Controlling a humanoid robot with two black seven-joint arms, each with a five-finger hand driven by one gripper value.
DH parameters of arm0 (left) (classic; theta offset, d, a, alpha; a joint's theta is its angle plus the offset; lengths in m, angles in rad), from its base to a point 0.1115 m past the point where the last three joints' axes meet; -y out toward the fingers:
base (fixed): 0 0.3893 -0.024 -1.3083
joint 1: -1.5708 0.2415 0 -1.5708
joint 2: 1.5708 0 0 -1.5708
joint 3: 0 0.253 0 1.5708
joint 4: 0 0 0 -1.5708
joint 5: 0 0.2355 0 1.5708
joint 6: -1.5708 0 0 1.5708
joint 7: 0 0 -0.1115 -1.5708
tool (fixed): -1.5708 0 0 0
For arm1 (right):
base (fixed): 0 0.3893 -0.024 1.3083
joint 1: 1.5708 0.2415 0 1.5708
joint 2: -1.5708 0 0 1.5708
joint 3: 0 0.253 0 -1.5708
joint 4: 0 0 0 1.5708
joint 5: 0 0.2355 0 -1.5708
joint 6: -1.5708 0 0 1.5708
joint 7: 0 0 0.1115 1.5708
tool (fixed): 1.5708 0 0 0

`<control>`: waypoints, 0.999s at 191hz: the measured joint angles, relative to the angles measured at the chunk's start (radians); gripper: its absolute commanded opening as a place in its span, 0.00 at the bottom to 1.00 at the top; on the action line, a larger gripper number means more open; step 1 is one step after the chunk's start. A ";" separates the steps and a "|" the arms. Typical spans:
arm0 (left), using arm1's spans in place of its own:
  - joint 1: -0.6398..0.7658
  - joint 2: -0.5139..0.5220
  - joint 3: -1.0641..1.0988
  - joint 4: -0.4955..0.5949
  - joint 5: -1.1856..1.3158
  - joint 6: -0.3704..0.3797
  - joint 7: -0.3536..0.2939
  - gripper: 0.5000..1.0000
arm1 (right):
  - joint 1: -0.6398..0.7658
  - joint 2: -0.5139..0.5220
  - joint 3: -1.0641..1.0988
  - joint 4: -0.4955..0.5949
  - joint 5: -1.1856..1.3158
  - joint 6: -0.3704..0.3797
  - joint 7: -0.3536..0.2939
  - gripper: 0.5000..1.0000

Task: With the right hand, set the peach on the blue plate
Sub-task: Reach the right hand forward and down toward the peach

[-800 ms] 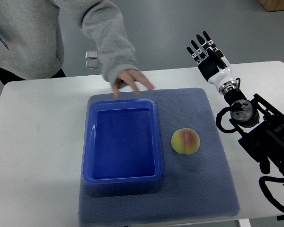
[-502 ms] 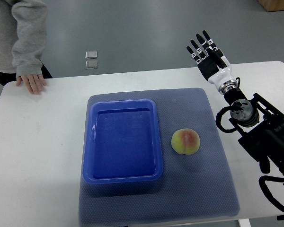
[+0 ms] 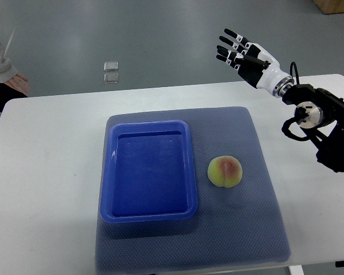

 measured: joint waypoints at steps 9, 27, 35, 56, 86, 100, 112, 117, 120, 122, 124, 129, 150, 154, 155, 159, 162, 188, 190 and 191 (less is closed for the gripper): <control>0.000 0.000 0.000 0.001 0.000 -0.002 0.000 1.00 | 0.029 -0.059 -0.074 0.043 -0.052 0.030 -0.020 0.86; -0.001 0.000 0.000 0.001 0.000 -0.006 0.000 1.00 | 0.099 -0.164 -0.207 0.134 -0.166 0.090 -0.056 0.86; -0.001 0.000 0.000 0.001 0.001 -0.008 0.000 1.00 | 0.150 -0.222 -0.287 0.191 -0.250 0.132 -0.082 0.86; -0.002 0.000 0.000 0.001 0.003 -0.010 0.000 1.00 | 0.270 -0.319 -0.463 0.320 -0.419 0.201 -0.146 0.86; -0.002 0.000 0.000 -0.004 0.003 -0.011 0.000 1.00 | 0.441 -0.391 -0.686 0.507 -0.509 0.221 -0.208 0.86; -0.003 0.000 0.000 -0.004 0.000 -0.011 0.000 1.00 | 0.472 -0.406 -0.727 0.574 -0.512 0.221 -0.212 0.86; -0.003 0.000 -0.001 -0.004 0.000 -0.011 0.000 1.00 | 0.482 -0.414 -0.751 0.623 -0.515 0.222 -0.212 0.86; -0.003 0.000 -0.001 -0.004 -0.001 -0.011 0.000 1.00 | 0.484 -0.417 -0.759 0.635 -0.516 0.221 -0.213 0.86; -0.003 0.000 -0.001 -0.004 -0.001 -0.011 0.000 1.00 | 0.485 -0.418 -0.765 0.642 -0.518 0.218 -0.213 0.86; -0.003 0.000 -0.001 -0.004 -0.001 -0.011 0.000 1.00 | 0.486 -0.419 -0.771 0.647 -0.521 0.212 -0.213 0.86; -0.003 0.000 -0.001 -0.004 -0.001 -0.011 0.000 1.00 | 0.486 -0.419 -0.773 0.649 -0.522 0.211 -0.213 0.86; -0.003 0.000 -0.002 -0.004 -0.001 -0.011 0.000 1.00 | 0.486 -0.420 -0.785 0.657 -0.528 0.200 -0.213 0.86; -0.002 0.000 -0.002 -0.004 0.000 -0.010 0.000 1.00 | 0.482 -0.421 -0.803 0.670 -0.558 0.170 -0.213 0.86; -0.002 0.000 -0.002 -0.003 0.000 -0.010 0.000 1.00 | 0.480 -0.421 -0.804 0.672 -0.565 0.165 -0.213 0.86; -0.002 0.000 -0.002 -0.003 0.000 -0.010 0.000 1.00 | 0.479 -0.421 -0.804 0.673 -0.566 0.164 -0.213 0.86; -0.002 0.000 -0.002 -0.002 0.000 -0.010 0.000 1.00 | 0.477 -0.420 -0.805 0.674 -0.571 0.160 -0.213 0.86; -0.002 0.000 -0.002 -0.002 0.000 -0.010 0.000 1.00 | 0.475 -0.420 -0.805 0.675 -0.574 0.156 -0.212 0.86; -0.002 0.000 -0.002 0.002 0.000 -0.010 0.000 1.00 | 0.442 -0.411 -0.807 0.678 -0.598 0.094 -0.211 0.86; -0.002 0.000 -0.002 0.002 0.000 -0.010 0.000 1.00 | 0.440 -0.411 -0.807 0.678 -0.600 0.091 -0.211 0.86; -0.002 0.000 -0.002 0.002 0.000 -0.010 0.000 1.00 | 0.439 -0.411 -0.807 0.678 -0.601 0.089 -0.211 0.86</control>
